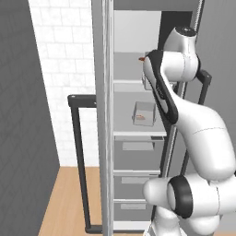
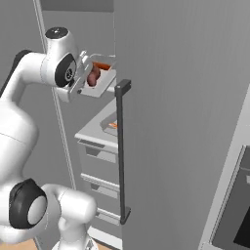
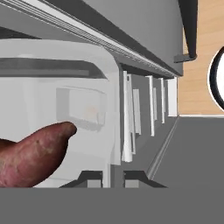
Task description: Take the meat container that has the shrimp and place it on the second highest rack of the freezer. Then take the vegetable container that has the potato and carrot and place it on the highest rack of the freezer.
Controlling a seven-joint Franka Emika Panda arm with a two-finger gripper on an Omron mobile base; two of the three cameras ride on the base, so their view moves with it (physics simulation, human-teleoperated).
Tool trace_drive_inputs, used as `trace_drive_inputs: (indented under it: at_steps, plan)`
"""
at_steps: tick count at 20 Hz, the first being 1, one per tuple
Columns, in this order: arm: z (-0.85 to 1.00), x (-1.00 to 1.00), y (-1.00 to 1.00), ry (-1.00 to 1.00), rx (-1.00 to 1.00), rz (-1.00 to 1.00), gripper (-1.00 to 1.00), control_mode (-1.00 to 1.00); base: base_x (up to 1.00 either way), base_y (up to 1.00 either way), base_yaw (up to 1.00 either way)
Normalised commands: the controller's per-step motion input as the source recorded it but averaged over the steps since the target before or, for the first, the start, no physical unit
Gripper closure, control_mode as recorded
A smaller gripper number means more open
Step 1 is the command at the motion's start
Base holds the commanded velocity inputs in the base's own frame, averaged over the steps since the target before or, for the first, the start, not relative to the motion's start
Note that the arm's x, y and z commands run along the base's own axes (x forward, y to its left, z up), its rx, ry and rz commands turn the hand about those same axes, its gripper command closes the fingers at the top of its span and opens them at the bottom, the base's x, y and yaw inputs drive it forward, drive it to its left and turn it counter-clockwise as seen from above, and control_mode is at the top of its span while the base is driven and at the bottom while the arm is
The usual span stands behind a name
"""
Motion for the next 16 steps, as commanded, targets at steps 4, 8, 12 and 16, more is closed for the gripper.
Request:
trace_drive_inputs:
  at_steps: [4,8,12,16]
  plan:
    - [0.0,0.48,-0.01,-0.07,0.0,-0.06,1.0,-1.0,0.0,0.0,0.0]
    - [0.0,0.53,-0.14,-0.04,0.0,-0.04,1.0,-1.0,0.0,0.0,0.0]
    - [0.0,0.44,-0.16,-0.04,0.0,-0.02,1.0,-1.0,0.0,0.0,0.0]
    - [0.0,0.33,-0.05,-0.06,0.0,0.0,1.0,-1.0,0.0,0.0,0.0]
